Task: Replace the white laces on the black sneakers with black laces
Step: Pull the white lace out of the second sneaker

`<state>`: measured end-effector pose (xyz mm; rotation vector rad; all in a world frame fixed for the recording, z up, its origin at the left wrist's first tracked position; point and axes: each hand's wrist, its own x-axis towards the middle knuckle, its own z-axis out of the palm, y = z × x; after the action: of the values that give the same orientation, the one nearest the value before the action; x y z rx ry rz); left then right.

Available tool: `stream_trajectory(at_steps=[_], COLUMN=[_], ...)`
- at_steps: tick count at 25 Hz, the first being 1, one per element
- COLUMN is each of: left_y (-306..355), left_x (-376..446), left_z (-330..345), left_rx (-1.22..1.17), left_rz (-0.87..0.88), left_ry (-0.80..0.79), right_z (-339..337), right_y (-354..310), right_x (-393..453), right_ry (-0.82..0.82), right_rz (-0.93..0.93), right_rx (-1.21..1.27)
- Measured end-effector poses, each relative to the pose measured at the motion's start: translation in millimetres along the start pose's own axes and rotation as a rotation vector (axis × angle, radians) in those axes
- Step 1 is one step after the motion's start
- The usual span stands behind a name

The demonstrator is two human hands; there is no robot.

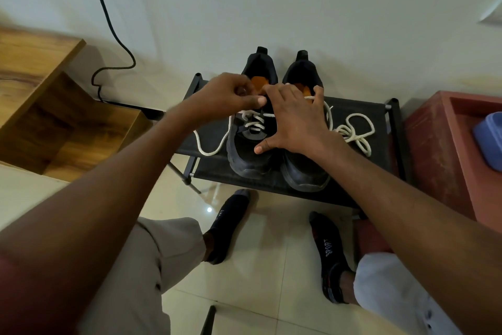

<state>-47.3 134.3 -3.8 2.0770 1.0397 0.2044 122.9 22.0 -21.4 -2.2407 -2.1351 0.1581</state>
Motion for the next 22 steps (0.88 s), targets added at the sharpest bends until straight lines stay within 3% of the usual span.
stream_trajectory(at_steps=[3,5,7,10,12,17,22], left_y=[16,18,15,12,11,22,24], left_x=[5,5,5,-4,-7,-3,5], left_z=[10,12,7,-15,-23,3,9], left_rx=[0.333,0.324,0.105,-0.418,-0.548,0.251,0.464], left_rz=[0.059,0.021,-0.089,-0.250,-0.232,0.002,0.039], left_ry=[-0.013,0.007,0.030,0.053,0.045,0.018,-0.032], right_z=[-1,-1,0,0,0,1,3], right_y=[2,2,2,3,3,4,4], right_x=[1,2,2,3,3,4,4], right_ry=[-0.020,-0.031,-0.033,-0.035,-0.038,-0.039,-0.043], right_rz=[-0.004,-0.007,-0.006,0.000,-0.004,-0.003,-0.005], right_rx=[-0.005,-0.017,-0.022,-0.017,-0.026,-0.029,-0.019])
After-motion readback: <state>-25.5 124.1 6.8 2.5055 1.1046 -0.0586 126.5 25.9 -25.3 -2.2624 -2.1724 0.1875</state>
